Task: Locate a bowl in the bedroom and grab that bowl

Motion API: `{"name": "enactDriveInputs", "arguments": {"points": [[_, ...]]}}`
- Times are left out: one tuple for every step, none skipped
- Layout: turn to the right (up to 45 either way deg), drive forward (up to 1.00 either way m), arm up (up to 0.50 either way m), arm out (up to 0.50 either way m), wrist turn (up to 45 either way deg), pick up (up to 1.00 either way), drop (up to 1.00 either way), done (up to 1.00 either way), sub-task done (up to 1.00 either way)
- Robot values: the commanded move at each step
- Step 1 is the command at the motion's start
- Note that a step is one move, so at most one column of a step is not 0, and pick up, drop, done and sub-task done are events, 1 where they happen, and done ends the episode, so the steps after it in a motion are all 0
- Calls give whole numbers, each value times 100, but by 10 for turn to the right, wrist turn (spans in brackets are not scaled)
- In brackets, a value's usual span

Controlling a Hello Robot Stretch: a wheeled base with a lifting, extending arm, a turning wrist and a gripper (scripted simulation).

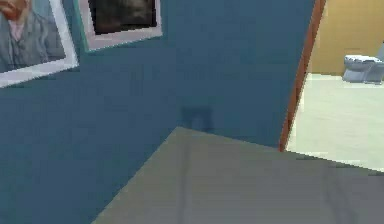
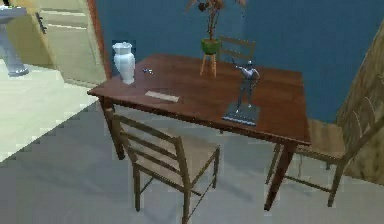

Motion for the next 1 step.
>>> {"name": "enactDriveInputs", "arguments": {"points": [[210,0,0,0,0,0,0,0,0]]}}
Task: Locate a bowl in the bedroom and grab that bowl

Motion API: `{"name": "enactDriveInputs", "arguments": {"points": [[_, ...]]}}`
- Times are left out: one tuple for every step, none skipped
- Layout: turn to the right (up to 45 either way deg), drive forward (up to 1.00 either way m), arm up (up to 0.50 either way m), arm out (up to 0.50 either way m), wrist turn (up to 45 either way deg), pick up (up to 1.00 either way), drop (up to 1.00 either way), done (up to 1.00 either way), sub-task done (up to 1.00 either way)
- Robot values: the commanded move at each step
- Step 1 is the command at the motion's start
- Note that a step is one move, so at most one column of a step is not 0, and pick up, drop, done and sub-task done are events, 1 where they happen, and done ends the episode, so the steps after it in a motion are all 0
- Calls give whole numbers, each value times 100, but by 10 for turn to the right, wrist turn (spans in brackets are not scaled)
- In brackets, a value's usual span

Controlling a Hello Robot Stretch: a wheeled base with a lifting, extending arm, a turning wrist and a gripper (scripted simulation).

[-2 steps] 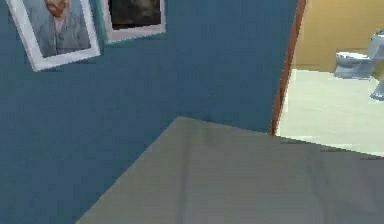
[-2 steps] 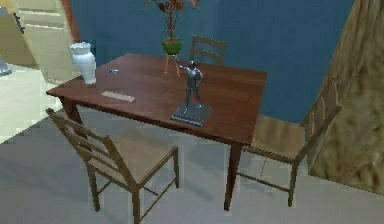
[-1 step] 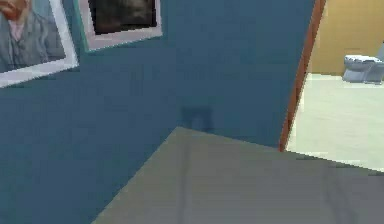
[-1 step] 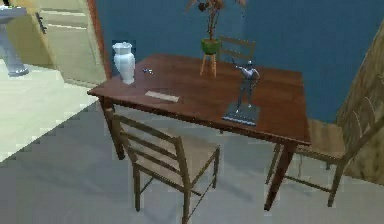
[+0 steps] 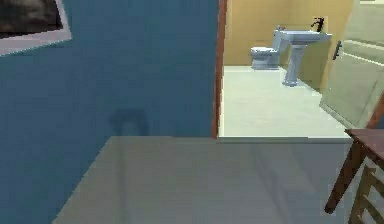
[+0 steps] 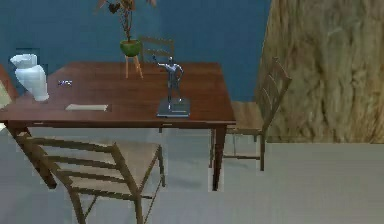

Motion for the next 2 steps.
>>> {"name": "enactDriveInputs", "arguments": {"points": [[0,65,0,0,0,0,0,0,0],[300,0,0,0,0,0,0,0,0]]}}
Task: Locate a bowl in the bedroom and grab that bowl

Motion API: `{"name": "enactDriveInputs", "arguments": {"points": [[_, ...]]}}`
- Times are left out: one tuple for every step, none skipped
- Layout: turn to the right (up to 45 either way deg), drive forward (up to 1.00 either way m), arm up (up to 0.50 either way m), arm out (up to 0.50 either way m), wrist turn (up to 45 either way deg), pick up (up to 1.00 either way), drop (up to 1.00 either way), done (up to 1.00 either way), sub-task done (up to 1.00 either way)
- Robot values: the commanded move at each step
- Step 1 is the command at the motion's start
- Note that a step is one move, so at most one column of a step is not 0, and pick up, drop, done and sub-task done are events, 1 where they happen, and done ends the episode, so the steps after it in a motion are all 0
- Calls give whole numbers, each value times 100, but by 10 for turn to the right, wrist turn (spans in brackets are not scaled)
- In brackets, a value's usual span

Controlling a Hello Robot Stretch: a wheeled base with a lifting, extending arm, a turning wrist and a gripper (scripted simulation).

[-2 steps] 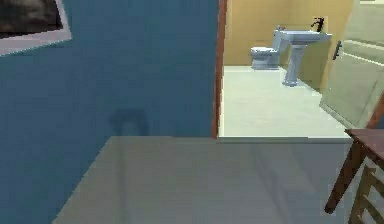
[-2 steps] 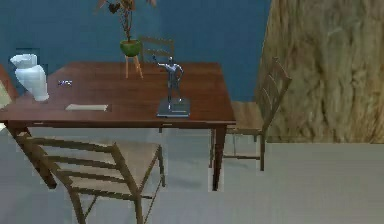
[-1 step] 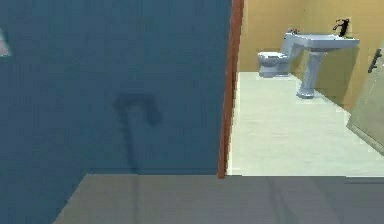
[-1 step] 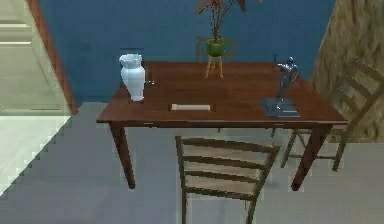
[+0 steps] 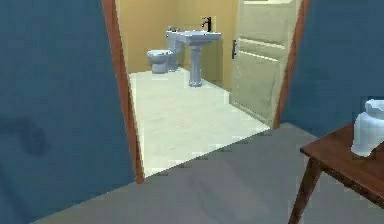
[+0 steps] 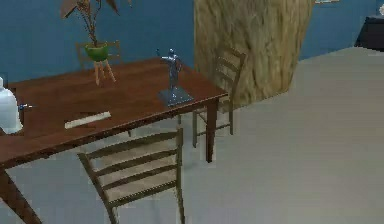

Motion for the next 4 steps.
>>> {"name": "enactDriveInputs", "arguments": {"points": [[0,80,0,0,0,0,0,0,0],[0,100,0,0,0,0,0,0,0],[0,55,0,0,0,0,0,0,0],[-270,0,0,0,0,0,0,0,0]]}}
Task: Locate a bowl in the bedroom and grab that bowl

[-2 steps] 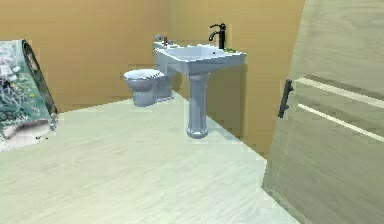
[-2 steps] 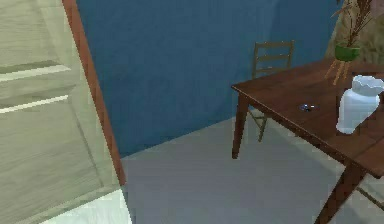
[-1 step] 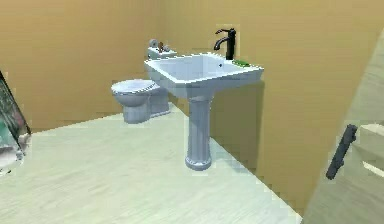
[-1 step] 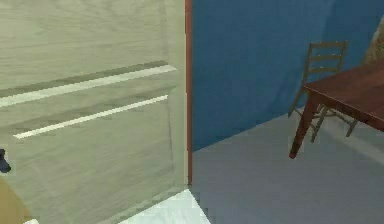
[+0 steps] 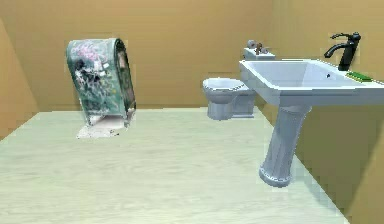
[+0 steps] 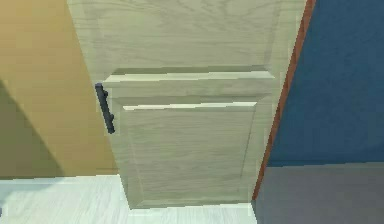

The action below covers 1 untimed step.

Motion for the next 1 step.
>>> {"name": "enactDriveInputs", "arguments": {"points": [[-30,0,0,0,0,0,0,0,0]]}}
